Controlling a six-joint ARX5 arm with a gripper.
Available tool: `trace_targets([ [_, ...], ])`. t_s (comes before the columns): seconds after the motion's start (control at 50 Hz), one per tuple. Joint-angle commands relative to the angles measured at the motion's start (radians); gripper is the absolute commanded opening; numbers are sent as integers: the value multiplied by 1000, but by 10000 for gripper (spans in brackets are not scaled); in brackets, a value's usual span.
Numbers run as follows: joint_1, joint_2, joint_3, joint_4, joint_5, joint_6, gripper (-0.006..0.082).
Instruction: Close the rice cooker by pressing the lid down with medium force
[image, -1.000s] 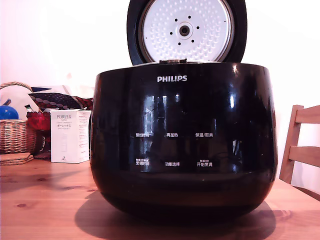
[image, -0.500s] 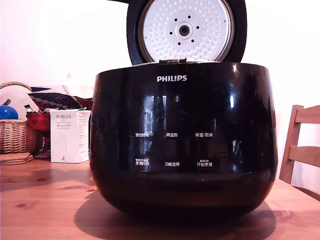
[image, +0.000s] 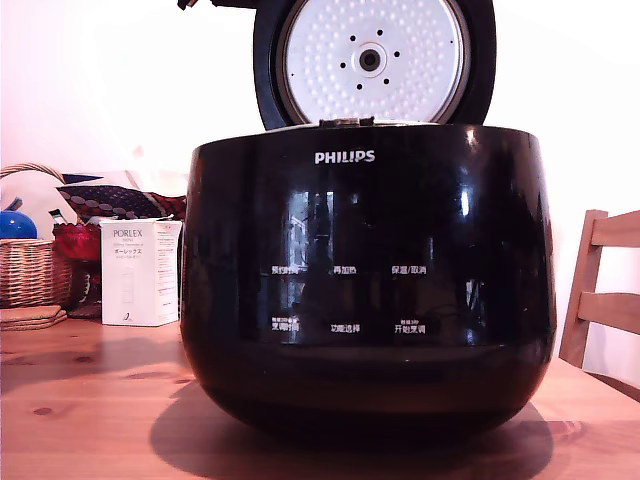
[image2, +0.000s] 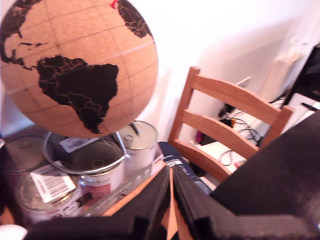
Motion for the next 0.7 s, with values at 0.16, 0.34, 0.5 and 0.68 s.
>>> trace_targets([
  [0.16, -39, 14, 49, -190, 151, -34, -22],
  [0.34, -38, 14, 98, -380, 237, -32, -22],
  [0.5, -39, 14, 108, -509, 245, -20, -22],
  [0.68, -58, 14, 108, -601, 243, 40, -22],
])
